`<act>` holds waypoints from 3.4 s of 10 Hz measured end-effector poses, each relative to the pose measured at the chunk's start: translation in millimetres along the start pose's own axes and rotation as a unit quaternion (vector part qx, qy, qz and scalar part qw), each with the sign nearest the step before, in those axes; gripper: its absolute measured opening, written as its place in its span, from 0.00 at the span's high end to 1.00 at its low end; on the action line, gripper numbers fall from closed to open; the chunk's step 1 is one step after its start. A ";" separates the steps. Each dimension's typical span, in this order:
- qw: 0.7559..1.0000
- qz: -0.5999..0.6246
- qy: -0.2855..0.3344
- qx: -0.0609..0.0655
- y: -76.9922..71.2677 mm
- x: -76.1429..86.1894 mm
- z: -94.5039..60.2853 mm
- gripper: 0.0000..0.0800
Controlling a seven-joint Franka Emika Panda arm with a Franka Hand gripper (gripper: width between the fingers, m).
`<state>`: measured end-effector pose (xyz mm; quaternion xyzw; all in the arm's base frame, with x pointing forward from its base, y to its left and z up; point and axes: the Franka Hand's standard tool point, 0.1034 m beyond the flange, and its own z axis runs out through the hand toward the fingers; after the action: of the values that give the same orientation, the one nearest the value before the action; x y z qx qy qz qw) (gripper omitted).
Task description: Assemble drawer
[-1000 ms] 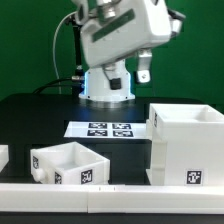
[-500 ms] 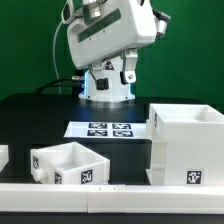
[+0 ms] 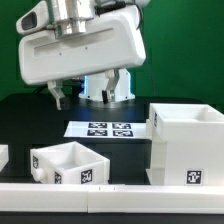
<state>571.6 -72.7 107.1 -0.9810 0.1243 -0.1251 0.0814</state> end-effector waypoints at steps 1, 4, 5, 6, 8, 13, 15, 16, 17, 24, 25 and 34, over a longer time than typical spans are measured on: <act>1.000 -0.017 0.000 -0.002 1.0 0.8 -0.9 0.19; 0.991 -0.136 -0.009 -0.009 5.6 0.5 1.3 0.19; 0.969 -0.245 -0.027 -0.010 11.6 3.7 6.8 0.19; 0.953 -0.301 -0.038 -0.012 11.7 6.3 13.5 0.19; 0.920 -0.386 -0.069 0.003 6.7 -1.3 24.5 0.19; 0.806 -0.587 -0.078 -0.006 19.5 -3.5 25.9 0.19; 0.695 -0.712 -0.105 0.000 19.4 -9.7 30.9 0.19; 0.655 -0.747 -0.113 0.010 21.3 -14.2 32.0 0.19; 0.640 -0.760 -0.113 0.014 35.1 -13.6 27.2 0.19; 0.400 -0.901 -0.154 0.067 73.9 -19.6 55.2 0.19; 0.378 -0.909 -0.159 0.075 77.3 -22.4 60.0 0.19; 0.315 -0.927 -0.178 0.101 93.2 -28.5 71.4 0.71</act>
Offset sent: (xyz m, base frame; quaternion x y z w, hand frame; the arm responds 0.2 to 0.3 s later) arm 0.0000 0.0000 0.0000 0.0000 0.0000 -0.1296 0.9916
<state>543.0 -145.1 14.7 -0.4386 -0.8969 0.0474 0.0308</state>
